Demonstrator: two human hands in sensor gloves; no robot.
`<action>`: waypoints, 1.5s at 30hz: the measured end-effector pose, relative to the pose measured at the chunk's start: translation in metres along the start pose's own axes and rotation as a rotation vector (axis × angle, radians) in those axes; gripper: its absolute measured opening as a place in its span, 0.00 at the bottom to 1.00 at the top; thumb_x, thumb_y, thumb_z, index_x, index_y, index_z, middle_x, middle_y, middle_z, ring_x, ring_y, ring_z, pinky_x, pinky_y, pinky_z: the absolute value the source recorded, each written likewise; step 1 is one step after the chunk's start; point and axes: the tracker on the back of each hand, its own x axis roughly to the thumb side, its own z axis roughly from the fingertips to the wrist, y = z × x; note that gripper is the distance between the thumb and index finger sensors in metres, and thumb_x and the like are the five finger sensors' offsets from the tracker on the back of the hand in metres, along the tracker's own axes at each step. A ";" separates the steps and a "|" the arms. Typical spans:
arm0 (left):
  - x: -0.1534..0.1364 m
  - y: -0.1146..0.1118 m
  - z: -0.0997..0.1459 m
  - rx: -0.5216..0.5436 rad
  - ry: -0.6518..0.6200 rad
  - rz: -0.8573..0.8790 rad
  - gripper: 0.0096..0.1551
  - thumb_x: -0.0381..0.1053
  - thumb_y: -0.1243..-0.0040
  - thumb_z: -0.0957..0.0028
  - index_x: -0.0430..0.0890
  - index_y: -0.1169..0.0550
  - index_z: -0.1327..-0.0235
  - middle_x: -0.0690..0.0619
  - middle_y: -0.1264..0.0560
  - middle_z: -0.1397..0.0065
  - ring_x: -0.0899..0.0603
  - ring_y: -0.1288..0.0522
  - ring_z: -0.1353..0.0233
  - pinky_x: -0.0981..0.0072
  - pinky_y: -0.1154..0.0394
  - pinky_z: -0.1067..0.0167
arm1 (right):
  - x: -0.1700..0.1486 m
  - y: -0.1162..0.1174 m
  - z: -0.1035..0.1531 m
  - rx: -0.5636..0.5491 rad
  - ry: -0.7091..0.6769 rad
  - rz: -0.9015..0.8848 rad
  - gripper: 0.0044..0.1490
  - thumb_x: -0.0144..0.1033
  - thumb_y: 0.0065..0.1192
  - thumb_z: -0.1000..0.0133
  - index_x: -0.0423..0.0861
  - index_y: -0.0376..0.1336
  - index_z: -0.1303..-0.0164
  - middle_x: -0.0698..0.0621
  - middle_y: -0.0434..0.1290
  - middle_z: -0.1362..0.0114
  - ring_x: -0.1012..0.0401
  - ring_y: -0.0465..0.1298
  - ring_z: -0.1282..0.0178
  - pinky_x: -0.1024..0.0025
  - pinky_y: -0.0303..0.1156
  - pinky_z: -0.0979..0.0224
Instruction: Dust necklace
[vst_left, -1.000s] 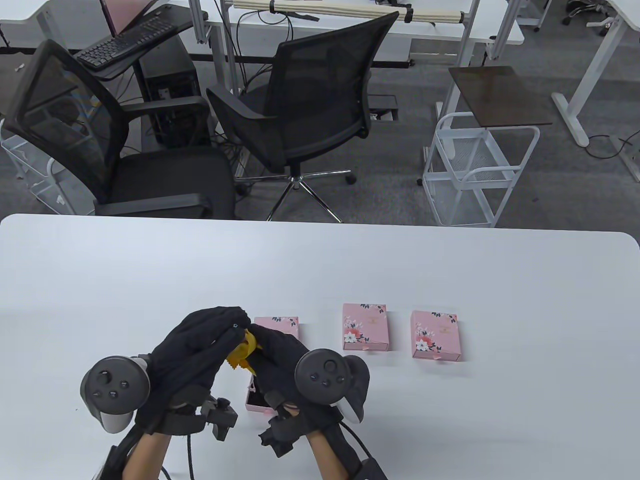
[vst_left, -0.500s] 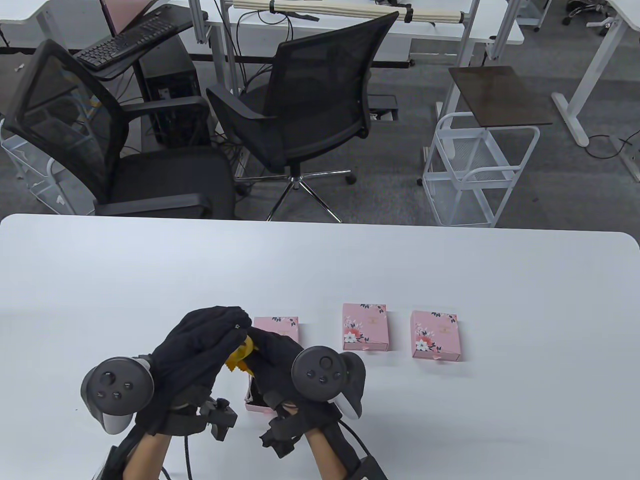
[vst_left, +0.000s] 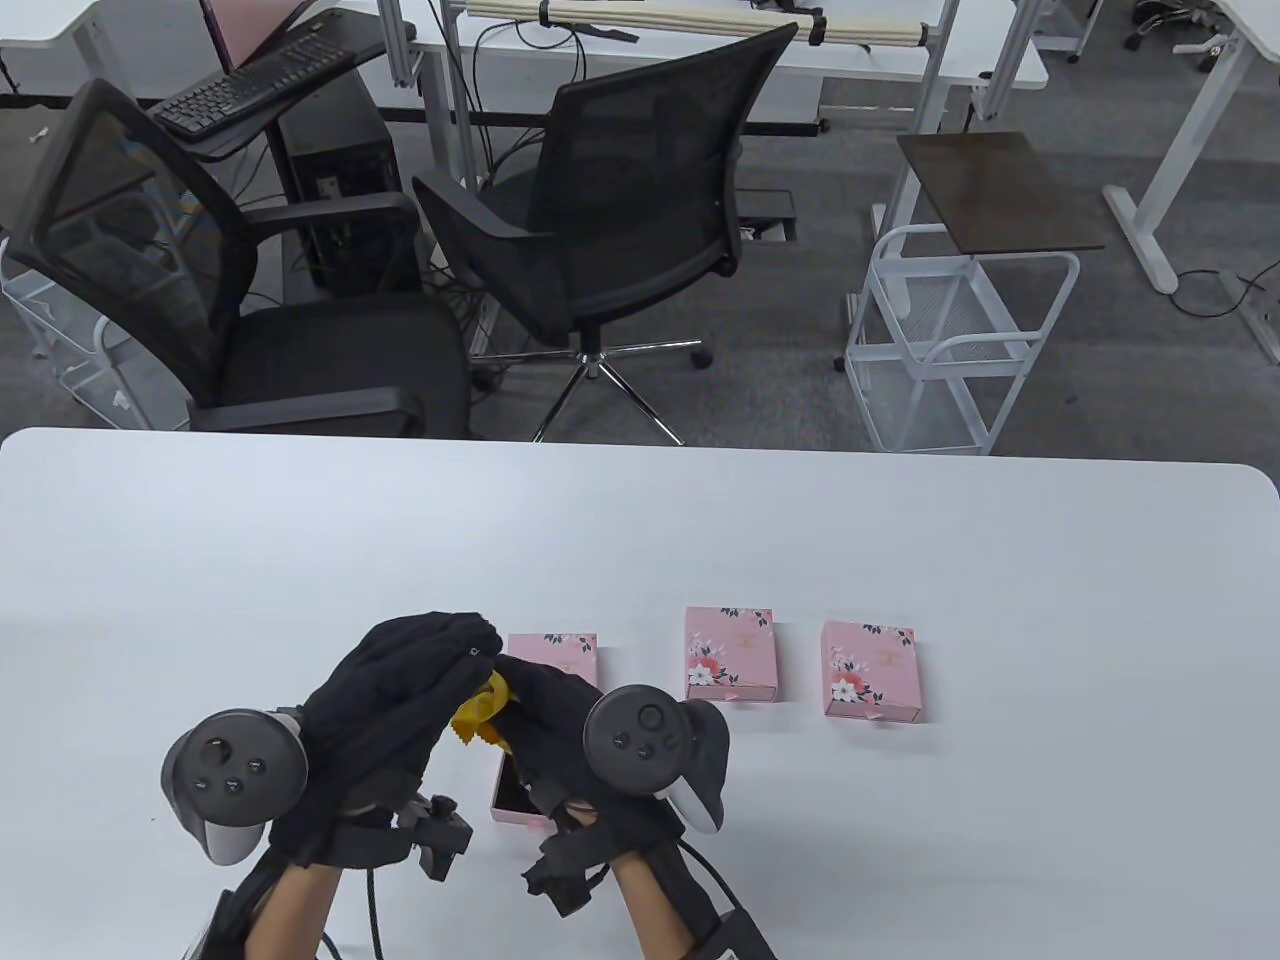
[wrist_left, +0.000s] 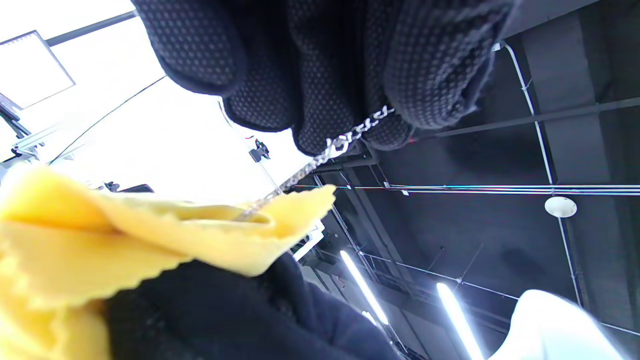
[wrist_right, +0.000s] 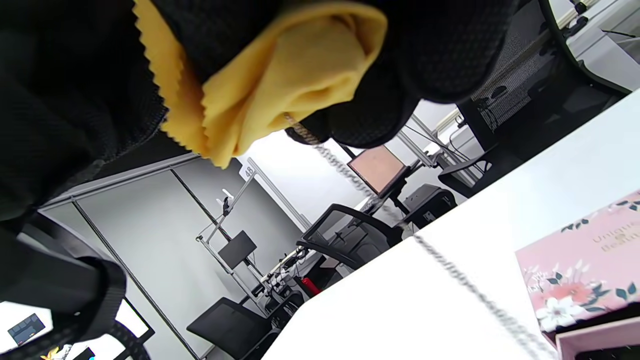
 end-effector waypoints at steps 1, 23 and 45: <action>0.000 0.000 0.000 0.002 0.000 0.002 0.19 0.59 0.30 0.42 0.54 0.12 0.43 0.51 0.14 0.35 0.41 0.21 0.32 0.48 0.23 0.38 | -0.001 0.001 0.000 0.003 0.004 -0.003 0.24 0.39 0.62 0.32 0.43 0.67 0.28 0.39 0.77 0.33 0.43 0.79 0.41 0.49 0.74 0.36; 0.001 0.004 0.001 0.010 -0.006 0.024 0.19 0.59 0.30 0.42 0.55 0.13 0.43 0.51 0.14 0.35 0.41 0.22 0.31 0.48 0.23 0.37 | -0.001 0.005 -0.003 0.063 -0.022 0.004 0.25 0.35 0.62 0.32 0.47 0.64 0.24 0.39 0.73 0.27 0.41 0.76 0.36 0.44 0.70 0.32; -0.002 0.003 0.001 0.028 0.006 0.025 0.18 0.59 0.30 0.42 0.54 0.12 0.43 0.52 0.14 0.36 0.41 0.21 0.33 0.48 0.23 0.38 | -0.012 0.011 -0.004 0.067 0.049 0.027 0.24 0.43 0.62 0.32 0.44 0.68 0.31 0.40 0.77 0.35 0.43 0.77 0.43 0.45 0.72 0.34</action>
